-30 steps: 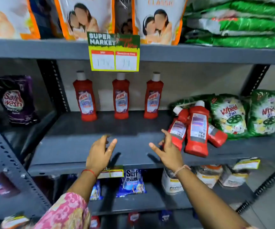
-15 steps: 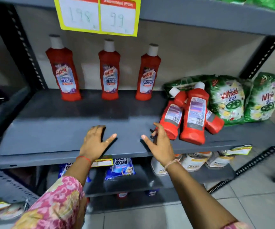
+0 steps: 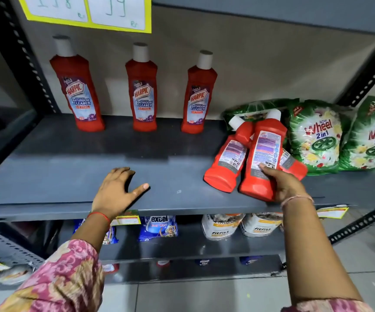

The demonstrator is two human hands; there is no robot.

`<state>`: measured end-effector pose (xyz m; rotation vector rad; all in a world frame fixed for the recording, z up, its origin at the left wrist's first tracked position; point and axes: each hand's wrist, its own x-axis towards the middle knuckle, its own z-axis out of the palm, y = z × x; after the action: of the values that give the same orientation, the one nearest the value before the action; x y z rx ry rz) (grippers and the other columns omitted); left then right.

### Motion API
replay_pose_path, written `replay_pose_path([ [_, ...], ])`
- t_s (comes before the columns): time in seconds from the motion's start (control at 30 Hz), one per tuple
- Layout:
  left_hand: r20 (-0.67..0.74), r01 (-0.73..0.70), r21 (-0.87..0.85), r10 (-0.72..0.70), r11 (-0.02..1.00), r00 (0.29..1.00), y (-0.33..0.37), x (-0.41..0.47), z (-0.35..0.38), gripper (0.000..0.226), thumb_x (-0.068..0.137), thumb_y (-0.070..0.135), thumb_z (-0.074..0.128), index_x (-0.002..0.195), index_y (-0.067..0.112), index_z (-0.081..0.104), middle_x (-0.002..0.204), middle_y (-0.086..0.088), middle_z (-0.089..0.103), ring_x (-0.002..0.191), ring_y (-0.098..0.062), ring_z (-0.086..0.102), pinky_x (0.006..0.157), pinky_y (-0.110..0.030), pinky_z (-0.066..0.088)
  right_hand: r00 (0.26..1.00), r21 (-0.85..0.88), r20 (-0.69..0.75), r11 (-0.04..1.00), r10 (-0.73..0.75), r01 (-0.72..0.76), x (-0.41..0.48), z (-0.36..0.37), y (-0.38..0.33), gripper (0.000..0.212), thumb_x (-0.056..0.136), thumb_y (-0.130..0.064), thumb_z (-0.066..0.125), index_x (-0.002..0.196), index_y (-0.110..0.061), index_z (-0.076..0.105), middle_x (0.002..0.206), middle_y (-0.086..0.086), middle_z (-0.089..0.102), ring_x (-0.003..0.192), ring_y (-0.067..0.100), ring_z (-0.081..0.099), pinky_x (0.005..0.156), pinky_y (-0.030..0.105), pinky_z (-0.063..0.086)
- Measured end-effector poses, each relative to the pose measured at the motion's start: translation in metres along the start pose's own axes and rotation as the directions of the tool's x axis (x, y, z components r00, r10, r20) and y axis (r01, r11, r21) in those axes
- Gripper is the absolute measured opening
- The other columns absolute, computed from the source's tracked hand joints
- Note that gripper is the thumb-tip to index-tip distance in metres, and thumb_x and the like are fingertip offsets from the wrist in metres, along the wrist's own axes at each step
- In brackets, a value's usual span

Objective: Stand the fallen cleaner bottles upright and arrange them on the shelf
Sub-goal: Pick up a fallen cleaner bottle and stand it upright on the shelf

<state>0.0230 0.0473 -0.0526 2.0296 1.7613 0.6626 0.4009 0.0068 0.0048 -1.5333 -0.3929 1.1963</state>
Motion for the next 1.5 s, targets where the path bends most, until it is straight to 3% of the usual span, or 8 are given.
replay_pose_path([
  [0.23,0.019,0.0,0.002,0.0,1.0,1.0,-0.002,0.001,-0.001,0.064,0.08,0.055,0.057,0.128,0.014,0.05,0.145,-0.006,0.042,0.139,-0.023,0.026,0.116,-0.042,0.025,0.991,0.108,0.135,0.993,0.027,-0.042,-0.002,-0.004,0.003,0.007,0.084,-0.008,0.058,0.085,-0.015,0.06,0.057,-0.001,0.072,0.053,0.014,0.068,0.051,0.035,0.058],
  [0.4,0.049,-0.014,0.01,0.013,1.0,0.999,-0.004,0.002,-0.001,0.063,0.082,0.05,0.059,0.131,0.012,0.047,0.147,-0.008,0.039,0.14,-0.025,0.024,0.117,-0.042,0.023,0.977,0.16,0.184,0.984,-0.109,0.08,-0.018,-0.003,0.006,0.027,0.085,-0.004,0.052,0.111,-0.013,0.055,0.068,-0.005,0.074,0.066,0.012,0.068,0.069,0.034,0.057],
  [0.5,0.082,-0.025,-0.007,0.025,1.0,0.996,-0.006,0.004,-0.003,0.062,0.082,0.043,0.062,0.132,0.011,0.045,0.148,-0.009,0.037,0.141,-0.026,0.023,0.117,-0.041,0.021,0.951,0.22,0.237,0.964,-0.2,0.148,-0.036,0.013,0.0,0.023,0.084,0.002,0.049,0.101,-0.009,0.059,0.069,-0.004,0.075,0.066,0.011,0.069,0.063,0.028,0.06],
  [0.7,0.108,-0.024,0.011,0.022,1.0,0.994,-0.038,0.002,-0.027,0.066,0.085,0.043,0.058,0.139,0.011,0.037,0.154,-0.007,0.029,0.145,-0.022,0.017,0.119,-0.036,0.015,0.874,0.211,0.362,0.942,-0.324,0.262,-0.056,0.101,0.01,0.031,0.077,0.015,0.049,0.096,-0.009,0.059,0.069,-0.007,0.075,0.067,0.008,0.069,0.065,0.024,0.059],
  [0.9,0.026,0.115,0.061,-0.116,0.992,0.993,-0.108,-0.001,-0.078,0.066,0.088,0.045,0.052,0.142,0.014,0.031,0.156,-0.005,0.023,0.146,-0.019,0.013,0.119,-0.034,0.012,0.821,0.177,0.446,0.934,-0.356,0.309,-0.048,0.222,0.058,0.043,0.067,0.025,0.053,0.086,-0.013,0.054,0.063,-0.01,0.073,0.06,0.003,0.067,0.058,0.018,0.056],
  [1.17,0.035,0.141,0.231,-0.153,0.963,0.988,-0.158,0.007,-0.099,0.075,0.09,0.054,0.04,0.147,0.015,0.011,0.159,-0.003,0.007,0.147,-0.017,0.002,0.121,-0.034,0.003,0.767,0.131,0.501,0.911,-0.402,0.392,-0.033,0.369,0.091,0.055,0.062,0.019,0.065,0.106,-0.014,0.056,0.086,-0.008,0.071,0.074,0.009,0.066,0.074,0.028,0.056],
  [1.3,0.053,0.126,0.255,-0.144,0.959,0.988,-0.164,0.009,-0.096,0.077,0.09,0.056,0.036,0.148,0.015,0.006,0.16,-0.003,0.002,0.147,-0.016,-0.002,0.12,-0.033,0.0,0.764,0.136,0.478,0.896,-0.433,0.422,-0.026,0.42,0.091,0.049,0.063,0.017,0.067,0.086,-0.024,0.057,0.07,-0.021,0.071,0.064,-0.005,0.064,0.06,0.013,0.053],
  [1.5,0.047,0.108,0.263,-0.124,0.959,0.991,-0.167,0.009,-0.095,0.077,0.09,0.056,0.034,0.148,0.016,0.003,0.16,-0.002,0.0,0.147,-0.015,-0.005,0.119,-0.031,-0.004,0.767,0.18,0.454,0.89,-0.453,0.419,-0.016,0.448,0.093,0.053,0.063,0.02,0.065,0.087,-0.025,0.056,0.085,-0.011,0.065,0.066,-0.007,0.064,0.058,0.011,0.051],
])
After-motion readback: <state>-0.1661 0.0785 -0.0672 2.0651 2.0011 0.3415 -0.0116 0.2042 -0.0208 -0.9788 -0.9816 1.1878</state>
